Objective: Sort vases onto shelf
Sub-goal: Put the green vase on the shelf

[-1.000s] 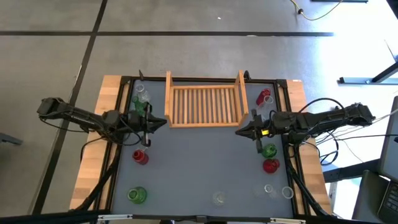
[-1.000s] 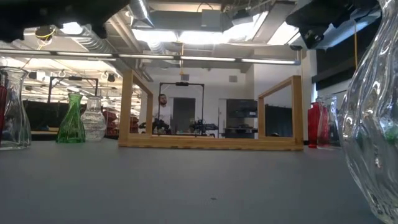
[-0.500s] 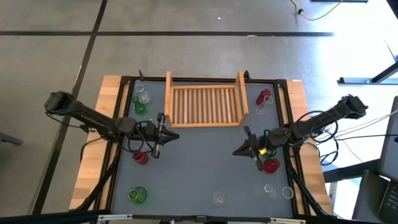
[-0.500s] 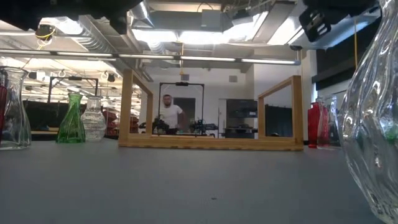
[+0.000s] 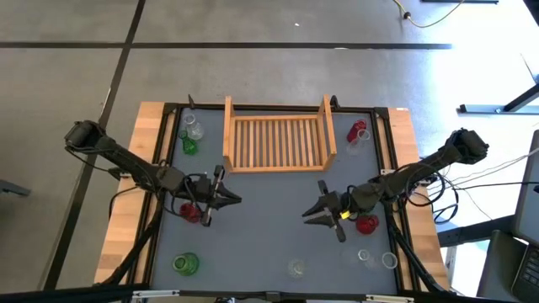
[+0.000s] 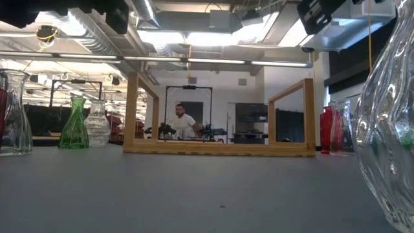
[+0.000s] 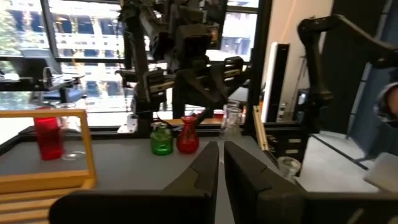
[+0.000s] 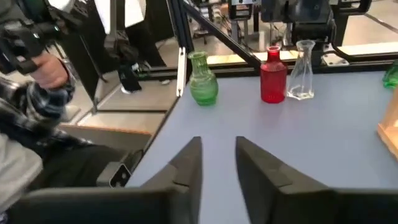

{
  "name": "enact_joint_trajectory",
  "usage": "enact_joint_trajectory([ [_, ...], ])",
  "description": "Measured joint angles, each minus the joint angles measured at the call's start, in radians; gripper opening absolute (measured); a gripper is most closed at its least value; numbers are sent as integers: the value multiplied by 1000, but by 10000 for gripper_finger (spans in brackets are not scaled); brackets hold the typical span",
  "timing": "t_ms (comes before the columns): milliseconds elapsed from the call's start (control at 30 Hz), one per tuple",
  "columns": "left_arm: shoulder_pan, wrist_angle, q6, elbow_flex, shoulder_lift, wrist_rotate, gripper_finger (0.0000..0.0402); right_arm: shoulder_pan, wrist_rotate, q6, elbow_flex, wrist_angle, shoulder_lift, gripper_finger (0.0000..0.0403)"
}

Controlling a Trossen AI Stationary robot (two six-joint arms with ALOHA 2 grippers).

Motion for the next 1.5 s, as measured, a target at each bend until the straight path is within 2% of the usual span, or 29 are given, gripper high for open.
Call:
enact_joint_trajectory([
  [67,-4,0,0,0,0,-19,21,-1,4,-10,62,-128,-1,126],
  [167,-3,0,0,0,0,-30,21,-1,19,-10,182,-425,-6,164],
  [300,-3,0,-11,0,0,-35,21,-1,27,81,334,-820,-8,196],
  [467,1,4,14,0,-1,-5,21,0,90,275,421,-1134,-19,203],
  [700,1,39,143,0,-1,-4,21,0,89,560,407,-1415,-47,204],
  [900,1,65,193,0,-2,-8,21,0,89,736,406,-1555,-47,204],
  [1000,2,71,180,0,-2,-58,21,0,83,815,406,-1623,-47,204],
  [1133,10,71,168,0,-2,-104,37,0,15,918,406,-1735,-47,204],
  [1233,24,70,156,0,-2,-116,59,0,-1,947,406,-1760,-47,204],
  [1367,33,68,146,0,-1,-80,85,0,0,946,403,-1761,-47,204],
  [1500,32,66,133,0,-1,-59,101,0,-13,945,341,-1744,-49,204],
])
